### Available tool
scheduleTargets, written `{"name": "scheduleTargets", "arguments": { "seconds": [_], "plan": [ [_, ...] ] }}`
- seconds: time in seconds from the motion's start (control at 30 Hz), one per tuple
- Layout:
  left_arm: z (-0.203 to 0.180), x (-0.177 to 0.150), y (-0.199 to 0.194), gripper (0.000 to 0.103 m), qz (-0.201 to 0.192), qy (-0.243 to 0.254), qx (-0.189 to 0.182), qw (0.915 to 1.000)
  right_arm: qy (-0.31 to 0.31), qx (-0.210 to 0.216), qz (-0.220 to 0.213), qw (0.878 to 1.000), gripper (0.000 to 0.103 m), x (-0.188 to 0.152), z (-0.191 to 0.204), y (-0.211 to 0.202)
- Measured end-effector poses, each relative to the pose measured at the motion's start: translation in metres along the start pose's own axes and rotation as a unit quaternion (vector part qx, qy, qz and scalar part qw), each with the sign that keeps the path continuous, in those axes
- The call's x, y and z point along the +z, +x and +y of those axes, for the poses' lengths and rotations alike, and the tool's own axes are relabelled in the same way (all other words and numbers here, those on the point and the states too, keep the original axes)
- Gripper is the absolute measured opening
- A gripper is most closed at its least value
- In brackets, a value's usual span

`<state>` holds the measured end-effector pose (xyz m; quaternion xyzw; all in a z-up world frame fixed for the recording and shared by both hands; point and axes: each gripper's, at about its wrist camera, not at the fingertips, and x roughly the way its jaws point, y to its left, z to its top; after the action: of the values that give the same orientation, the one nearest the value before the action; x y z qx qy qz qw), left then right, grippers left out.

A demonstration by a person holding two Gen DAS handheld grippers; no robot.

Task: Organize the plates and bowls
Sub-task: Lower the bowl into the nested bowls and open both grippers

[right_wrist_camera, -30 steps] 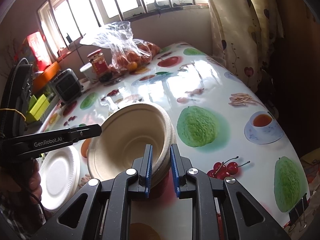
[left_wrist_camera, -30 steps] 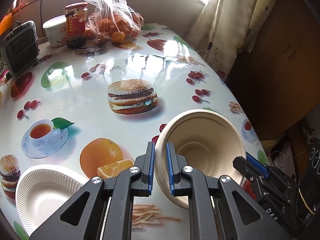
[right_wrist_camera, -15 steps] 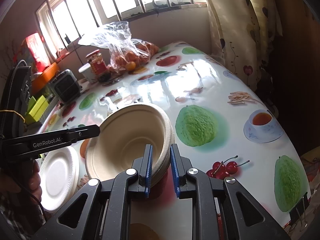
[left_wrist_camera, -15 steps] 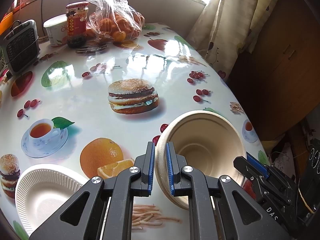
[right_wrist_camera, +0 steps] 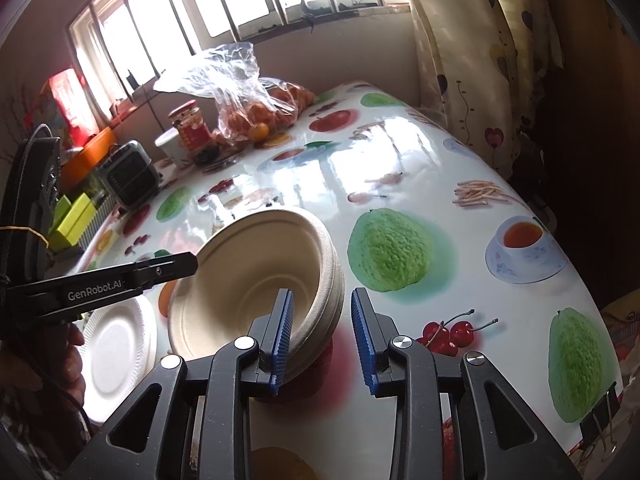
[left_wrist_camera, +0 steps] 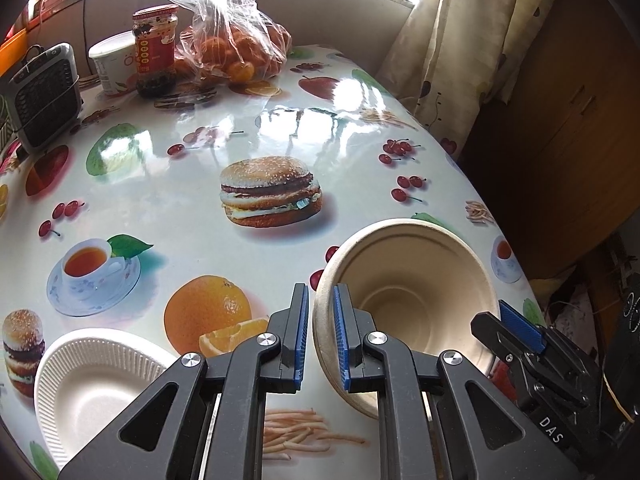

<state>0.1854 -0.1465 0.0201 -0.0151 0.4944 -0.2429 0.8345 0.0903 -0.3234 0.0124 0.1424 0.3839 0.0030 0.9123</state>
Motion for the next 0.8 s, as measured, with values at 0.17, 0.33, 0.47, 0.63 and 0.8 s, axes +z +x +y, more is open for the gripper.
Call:
{"name": "scheduleTargets", "arguments": {
  "seconds": [0.17, 0.33, 0.47, 0.63, 0.8],
  "plan": [
    [-0.0003, 0.0003, 0.0005, 0.019, 0.000, 0.001, 0.001, 1.0000, 0.000, 0.001, 0.000, 1.000, 0.030, 0.0001, -0.0004, 0.0000],
    [0.0002, -0.0003, 0.0016, 0.022, 0.003, 0.000, -0.002, 1.0000, 0.002, 0.004, 0.000, 1.000, 0.035, 0.0003, -0.0021, 0.0000],
    [0.0019, -0.0025, 0.0008, 0.035, 0.002, -0.005, -0.009, 0.9999, 0.005, 0.009, -0.001, 1.000, 0.037, 0.0002, -0.0036, -0.0005],
    [0.0023, -0.0051, -0.0030, 0.042, -0.001, -0.009, -0.006, 0.9999, 0.009, 0.019, -0.001, 1.000, 0.041, 0.0015, -0.0054, -0.0016],
    [0.0070, -0.0090, -0.0075, 0.042, -0.004, -0.017, -0.012, 0.9998, 0.010, 0.031, 0.001, 0.999, 0.043, 0.0016, -0.0094, -0.0018]
  ]
}}
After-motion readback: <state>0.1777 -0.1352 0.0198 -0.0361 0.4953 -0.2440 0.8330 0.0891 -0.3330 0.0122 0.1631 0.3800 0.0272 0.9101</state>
